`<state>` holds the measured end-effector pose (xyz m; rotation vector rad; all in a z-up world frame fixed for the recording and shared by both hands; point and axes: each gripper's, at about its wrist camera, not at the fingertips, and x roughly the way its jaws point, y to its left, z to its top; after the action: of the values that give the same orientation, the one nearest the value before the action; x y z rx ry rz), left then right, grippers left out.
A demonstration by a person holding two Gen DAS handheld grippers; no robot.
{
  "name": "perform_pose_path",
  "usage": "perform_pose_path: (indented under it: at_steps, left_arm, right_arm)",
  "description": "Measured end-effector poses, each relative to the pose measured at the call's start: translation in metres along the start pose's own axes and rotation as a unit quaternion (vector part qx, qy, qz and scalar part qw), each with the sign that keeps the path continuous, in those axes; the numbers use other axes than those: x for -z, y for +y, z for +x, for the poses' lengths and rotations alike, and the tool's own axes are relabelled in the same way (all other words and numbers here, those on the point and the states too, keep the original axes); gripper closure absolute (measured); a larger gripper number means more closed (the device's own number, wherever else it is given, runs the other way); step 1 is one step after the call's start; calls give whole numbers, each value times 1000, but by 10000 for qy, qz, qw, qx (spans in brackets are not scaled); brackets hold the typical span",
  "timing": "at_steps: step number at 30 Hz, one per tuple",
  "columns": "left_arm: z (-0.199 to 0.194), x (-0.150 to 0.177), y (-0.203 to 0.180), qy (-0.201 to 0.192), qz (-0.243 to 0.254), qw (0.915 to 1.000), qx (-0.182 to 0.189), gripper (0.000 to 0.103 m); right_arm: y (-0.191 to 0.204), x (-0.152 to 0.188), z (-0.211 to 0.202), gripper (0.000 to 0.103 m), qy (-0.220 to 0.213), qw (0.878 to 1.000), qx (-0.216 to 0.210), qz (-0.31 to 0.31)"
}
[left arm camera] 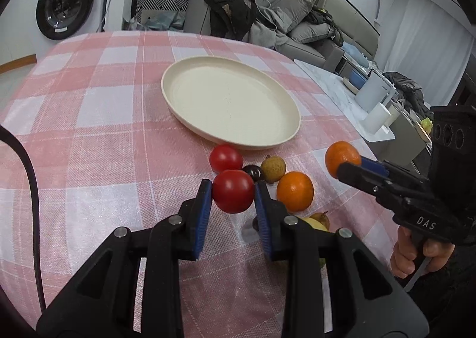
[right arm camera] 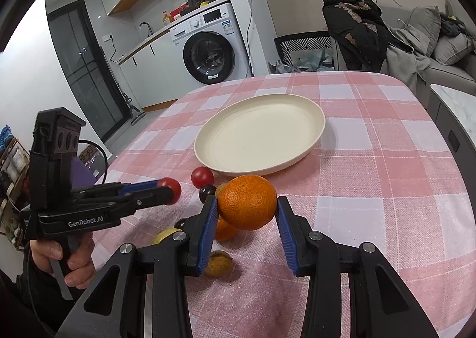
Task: Organize fruits
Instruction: 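Carry the orange and tomato over the plate and open both grippers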
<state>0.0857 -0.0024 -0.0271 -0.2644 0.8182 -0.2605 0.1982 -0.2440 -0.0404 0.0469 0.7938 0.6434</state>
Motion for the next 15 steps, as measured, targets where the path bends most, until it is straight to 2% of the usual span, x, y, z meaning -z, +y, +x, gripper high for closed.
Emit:
perform_pose_path:
  at_steps: [10,15]
  left_arm:
    - [-3,-14,-7,-246,103,9996,-130,77]
    - [4,-26,-14,-352,231,9987,-271,77]
  right_arm:
    - [6,-13,12,63,-77,9999,18,-94]
    - [6,-24,21,63,-138,9998,172,-15]
